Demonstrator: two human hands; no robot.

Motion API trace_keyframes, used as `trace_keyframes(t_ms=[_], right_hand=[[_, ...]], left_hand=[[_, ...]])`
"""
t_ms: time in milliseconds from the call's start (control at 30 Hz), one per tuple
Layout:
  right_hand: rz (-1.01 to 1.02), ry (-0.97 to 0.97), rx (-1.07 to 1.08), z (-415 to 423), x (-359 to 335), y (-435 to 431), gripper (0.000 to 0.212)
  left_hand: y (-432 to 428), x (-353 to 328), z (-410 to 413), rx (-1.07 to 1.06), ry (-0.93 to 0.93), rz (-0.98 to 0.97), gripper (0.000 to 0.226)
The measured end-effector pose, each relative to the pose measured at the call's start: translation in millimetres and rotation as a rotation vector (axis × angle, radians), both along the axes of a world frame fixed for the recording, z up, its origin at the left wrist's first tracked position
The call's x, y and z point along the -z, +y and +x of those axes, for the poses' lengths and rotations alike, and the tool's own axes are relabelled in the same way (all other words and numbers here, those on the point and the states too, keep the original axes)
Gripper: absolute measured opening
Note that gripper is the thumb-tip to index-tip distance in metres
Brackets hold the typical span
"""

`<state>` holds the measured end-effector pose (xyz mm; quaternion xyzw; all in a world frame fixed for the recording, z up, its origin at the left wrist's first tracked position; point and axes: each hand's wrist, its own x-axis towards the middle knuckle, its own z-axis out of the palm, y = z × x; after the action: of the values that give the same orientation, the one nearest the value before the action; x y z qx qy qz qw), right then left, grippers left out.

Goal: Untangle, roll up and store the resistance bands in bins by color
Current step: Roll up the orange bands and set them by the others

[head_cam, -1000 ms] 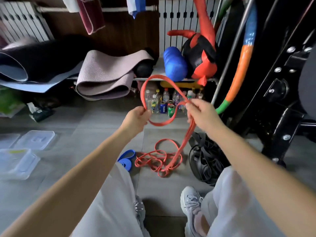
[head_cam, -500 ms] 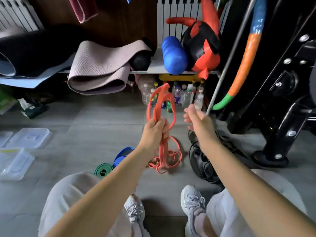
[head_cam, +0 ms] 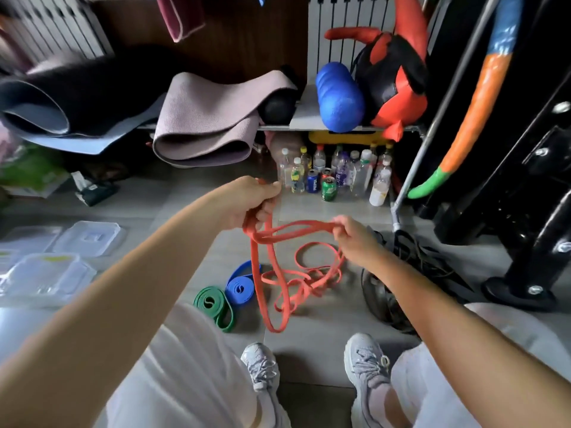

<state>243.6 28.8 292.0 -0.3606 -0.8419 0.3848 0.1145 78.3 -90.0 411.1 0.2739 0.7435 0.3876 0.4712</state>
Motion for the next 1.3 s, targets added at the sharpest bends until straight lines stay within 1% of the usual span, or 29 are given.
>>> trace_keyframes(t_ms=[67, 167, 233, 333, 433, 500, 600, 700, 767, 833, 900, 967, 1000, 1067, 1133, 1167, 1200, 1233, 1267, 1300], right_hand=[[-0.032, 0.134, -0.039, -11.0, -50.9, 1.3, 0.022], [-0.027, 0.338, -0.090, -19.7, -122.8, -7.2, 0.026], [-0.045, 0.404, -0.115, -19.5, -152.9, -15.0, 0.023], [-0.046, 0.427, -0.143, -14.3, -167.6, -23.5, 0.025], [-0.023, 0.475, -0.116, -7.0, -165.0, -28.5, 0.023], [-0.005, 0.543, -0.072, -3.1, -170.3, -26.2, 0.020], [0.042, 0.606, -0.048, 2.0, -185.4, -22.0, 0.019], [0.054, 0.546, -0.129, 7.1, -184.3, -24.4, 0.013], [0.037, 0.466, -0.140, 12.0, -165.1, -26.7, 0.018], [-0.015, 0.357, -0.115, 22.2, -130.8, -30.3, 0.021], [-0.083, 0.194, -0.114, 39.1, -84.9, -38.5, 0.017], [-0.136, 0.033, -0.134, 58.1, -40.7, -54.2, 0.016], [-0.168, -0.010, -0.126, 65.6, -22.5, -61.9, 0.016], [-0.159, -0.011, -0.049, 74.4, -0.5, -71.4, 0.016], [-0.134, 0.119, 0.105, 76.6, 5.1, -71.2, 0.013], [-0.170, 0.211, 0.154, 76.9, 2.3, -70.8, 0.017], [-0.200, 0.264, 0.153, 77.1, 0.7, -68.6, 0.027], [-0.184, 0.263, 0.098, 78.2, -0.4, -66.1, 0.042], [-0.115, 0.185, 0.024, 80.1, 0.5, -64.0, 0.056], [-0.037, 0.102, -0.046, 82.5, -0.5, -63.9, 0.061]], left_hand=[[-0.8, -0.4, -1.8, 0.019, 0.043, -0.059, 0.036], [2.3, -8.5, 1.1, -0.013, 0.027, -0.041, 0.042], [4.6, -14.8, 3.7, -0.034, -0.002, -0.012, 0.047], [5.5, -24.0, 7.7, -0.041, -0.030, 0.031, 0.047], [4.2, -28.3, 10.6, -0.005, 0.041, 0.053, 0.036], [4.4, -28.6, 12.9, -0.009, 0.051, 0.096, 0.033], [8.0, -31.9, 16.9, -0.055, 0.020, 0.192, 0.039], [10.1, -35.0, 21.3, -0.060, 0.018, 0.188, 0.048], [8.8, -31.0, 27.2, -0.006, 0.041, 0.146, 0.048], [5.3, -21.0, 36.1, 0.070, 0.095, 0.086, 0.044], [-0.8, -8.2, 44.5, 0.148, 0.159, 0.040, 0.039], [-7.8, 4.5, 50.6, 0.208, 0.182, 0.048, 0.034], [-11.6, 9.8, 53.8, 0.230, 0.180, 0.062, 0.033], [-18.6, 20.4, 61.9, 0.265, 0.155, 0.078, 0.033], [-24.4, 32.7, 73.9, 0.303, 0.108, 0.075, 0.034], [-27.6, 38.6, 80.6, 0.326, 0.104, 0.061, 0.035], [-30.8, 44.3, 86.6, 0.351, 0.099, 0.052, 0.035], [-33.6, 48.8, 91.9, 0.377, 0.078, 0.059, 0.035], [-36.2, 52.3, 96.3, 0.400, 0.051, 0.085, 0.035], [-38.7, 54.2, 99.0, 0.418, 0.030, 0.116, 0.034]])
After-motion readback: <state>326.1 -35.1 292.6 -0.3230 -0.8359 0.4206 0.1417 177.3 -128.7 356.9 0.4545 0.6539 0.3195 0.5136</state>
